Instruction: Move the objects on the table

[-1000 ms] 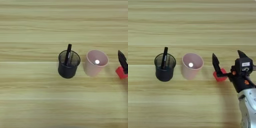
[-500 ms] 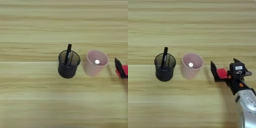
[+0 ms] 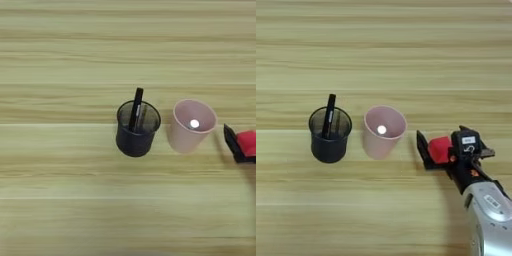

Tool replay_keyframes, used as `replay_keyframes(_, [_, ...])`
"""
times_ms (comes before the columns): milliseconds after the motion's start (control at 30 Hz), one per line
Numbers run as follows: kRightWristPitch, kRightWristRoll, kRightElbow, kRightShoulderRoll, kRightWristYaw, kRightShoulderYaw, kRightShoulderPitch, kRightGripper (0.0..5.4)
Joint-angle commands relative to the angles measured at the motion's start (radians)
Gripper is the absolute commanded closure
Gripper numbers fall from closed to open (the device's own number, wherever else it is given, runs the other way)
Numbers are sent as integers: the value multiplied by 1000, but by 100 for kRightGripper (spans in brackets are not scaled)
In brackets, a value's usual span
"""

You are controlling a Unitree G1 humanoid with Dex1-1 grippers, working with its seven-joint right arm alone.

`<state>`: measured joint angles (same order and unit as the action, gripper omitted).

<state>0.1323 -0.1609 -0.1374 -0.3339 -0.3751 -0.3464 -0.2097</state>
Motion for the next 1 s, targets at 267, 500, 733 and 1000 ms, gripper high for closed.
replay_keyframes(267, [8, 13, 16, -42, 19, -7, 49, 5])
replay_keyframes(500, [10, 17, 45, -45, 20, -7, 60, 5])
replay_keyframes(733, [23, 17, 50, -47, 15, -4, 59, 5])
replay_keyframes(1000, [30, 17, 62, -47, 15, -1, 64, 5])
